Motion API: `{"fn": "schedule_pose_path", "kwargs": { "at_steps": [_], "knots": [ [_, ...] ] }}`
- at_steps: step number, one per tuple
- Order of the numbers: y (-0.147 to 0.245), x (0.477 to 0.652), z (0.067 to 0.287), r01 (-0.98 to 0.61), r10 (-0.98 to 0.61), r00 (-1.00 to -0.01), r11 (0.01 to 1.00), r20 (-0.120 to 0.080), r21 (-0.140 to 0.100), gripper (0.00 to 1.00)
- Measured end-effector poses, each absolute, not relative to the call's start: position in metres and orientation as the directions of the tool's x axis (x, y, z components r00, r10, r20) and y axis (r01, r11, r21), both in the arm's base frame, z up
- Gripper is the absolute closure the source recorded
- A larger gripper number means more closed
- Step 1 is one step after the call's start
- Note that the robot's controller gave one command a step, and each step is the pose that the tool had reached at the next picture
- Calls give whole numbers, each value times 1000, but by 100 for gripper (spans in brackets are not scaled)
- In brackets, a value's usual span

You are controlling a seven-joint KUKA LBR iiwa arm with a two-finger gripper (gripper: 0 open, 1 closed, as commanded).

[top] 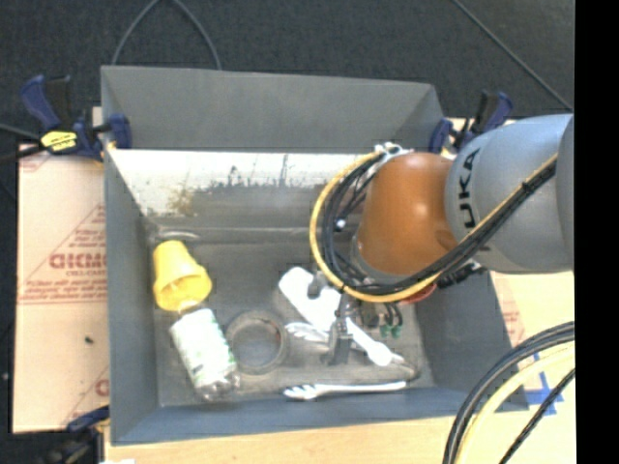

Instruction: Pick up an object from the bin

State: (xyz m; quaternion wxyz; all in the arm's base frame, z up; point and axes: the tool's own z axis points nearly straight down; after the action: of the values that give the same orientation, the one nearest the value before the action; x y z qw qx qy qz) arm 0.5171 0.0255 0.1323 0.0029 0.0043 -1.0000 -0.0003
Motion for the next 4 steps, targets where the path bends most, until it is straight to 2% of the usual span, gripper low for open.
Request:
{"fn": "schedule_pose_path", "kwargs": {
  "at_steps": [1,2,3,4],
  "knots": [
    [26,519,136,-7,-7,-1000,1000,-2,1,0],
    [-48,490,71,116,116,-993,993,-11,0,0],
    [-42,482,144,-32,-32,-999,1000,-7,0,0],
    [-6,514,100,544,544,-839,839,-11,7,0]
  ]
}}
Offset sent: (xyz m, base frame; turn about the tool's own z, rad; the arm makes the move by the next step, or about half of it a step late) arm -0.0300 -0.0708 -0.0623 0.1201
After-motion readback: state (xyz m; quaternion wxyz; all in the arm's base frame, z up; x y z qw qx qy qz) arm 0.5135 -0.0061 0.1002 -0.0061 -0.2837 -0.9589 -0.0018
